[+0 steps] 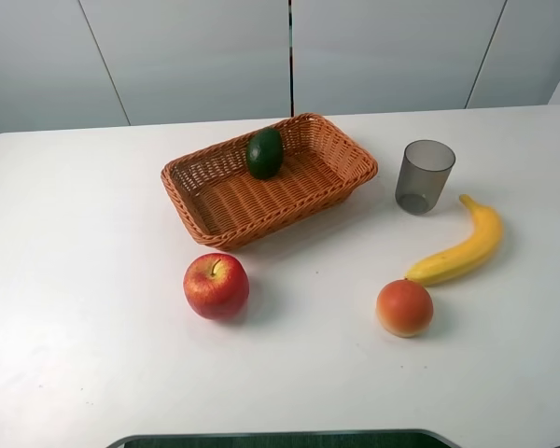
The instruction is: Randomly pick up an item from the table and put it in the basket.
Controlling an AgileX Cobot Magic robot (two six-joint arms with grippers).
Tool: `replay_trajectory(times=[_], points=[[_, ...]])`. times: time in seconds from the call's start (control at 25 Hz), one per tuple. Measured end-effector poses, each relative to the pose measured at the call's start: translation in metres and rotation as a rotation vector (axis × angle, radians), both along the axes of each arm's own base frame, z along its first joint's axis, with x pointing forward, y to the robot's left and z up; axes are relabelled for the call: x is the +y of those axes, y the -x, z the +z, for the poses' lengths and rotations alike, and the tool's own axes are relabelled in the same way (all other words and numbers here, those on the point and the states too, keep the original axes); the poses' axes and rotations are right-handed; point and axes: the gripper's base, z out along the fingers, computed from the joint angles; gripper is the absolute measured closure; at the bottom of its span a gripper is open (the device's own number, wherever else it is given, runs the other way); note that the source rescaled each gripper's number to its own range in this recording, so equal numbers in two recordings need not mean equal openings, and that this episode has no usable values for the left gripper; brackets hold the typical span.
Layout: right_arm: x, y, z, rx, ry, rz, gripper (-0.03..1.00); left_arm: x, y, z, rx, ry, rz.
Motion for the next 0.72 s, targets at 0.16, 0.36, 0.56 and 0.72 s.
replay_trajectory(times=[0.16, 0.36, 0.56, 0.72], points=[[-0.003, 0.023, -0.011, -0.025, 0.022, 0.008, -0.03, 0.000, 0.000, 0.000, 0.000, 0.000, 0.000], [-0.003, 0.046, -0.035, -0.071, 0.007, 0.030, -0.03, 0.000, 0.000, 0.000, 0.000, 0.000, 0.000], [-0.004, 0.064, -0.052, -0.153, 0.006, 0.043, -0.03, 0.000, 0.000, 0.000, 0.000, 0.000, 0.000], [-0.005, 0.075, -0.056, -0.238, 0.015, 0.053, -0.03, 0.000, 0.000, 0.000, 0.000, 0.000, 0.000]])
